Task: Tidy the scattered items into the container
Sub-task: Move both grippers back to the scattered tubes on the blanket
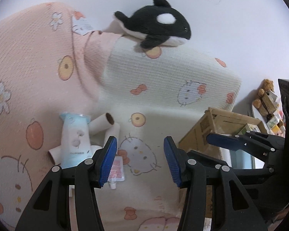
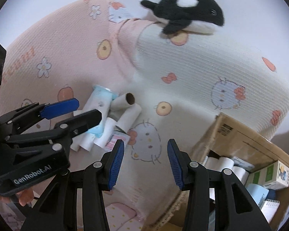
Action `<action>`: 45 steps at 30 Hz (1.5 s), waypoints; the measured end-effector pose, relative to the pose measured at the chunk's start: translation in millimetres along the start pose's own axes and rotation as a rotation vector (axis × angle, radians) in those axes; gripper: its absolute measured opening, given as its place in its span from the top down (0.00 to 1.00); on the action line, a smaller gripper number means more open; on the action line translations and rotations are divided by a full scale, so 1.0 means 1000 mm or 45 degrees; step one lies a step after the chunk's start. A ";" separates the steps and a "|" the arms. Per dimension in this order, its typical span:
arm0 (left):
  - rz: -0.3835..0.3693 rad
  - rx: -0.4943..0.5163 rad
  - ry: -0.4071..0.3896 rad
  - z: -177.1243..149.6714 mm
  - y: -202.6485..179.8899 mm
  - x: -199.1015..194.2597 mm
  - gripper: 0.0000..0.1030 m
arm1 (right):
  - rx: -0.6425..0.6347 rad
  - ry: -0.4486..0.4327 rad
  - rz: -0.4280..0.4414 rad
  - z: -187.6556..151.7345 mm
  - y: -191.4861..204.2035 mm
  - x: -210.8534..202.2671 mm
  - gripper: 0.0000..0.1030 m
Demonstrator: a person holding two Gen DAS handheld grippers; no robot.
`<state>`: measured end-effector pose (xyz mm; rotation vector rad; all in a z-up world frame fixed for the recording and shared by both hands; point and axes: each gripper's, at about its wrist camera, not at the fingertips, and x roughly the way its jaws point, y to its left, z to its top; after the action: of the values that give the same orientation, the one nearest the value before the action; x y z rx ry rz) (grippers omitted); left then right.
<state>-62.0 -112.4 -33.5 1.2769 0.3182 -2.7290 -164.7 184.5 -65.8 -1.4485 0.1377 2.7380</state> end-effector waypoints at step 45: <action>0.074 -0.289 -0.003 -0.128 0.151 0.046 0.47 | -0.074 0.136 0.276 -0.061 0.090 0.147 0.56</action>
<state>32.8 -229.4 -170.1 1.2020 0.5636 -2.5582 -204.1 88.3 -215.7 -1.6902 0.2335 2.8526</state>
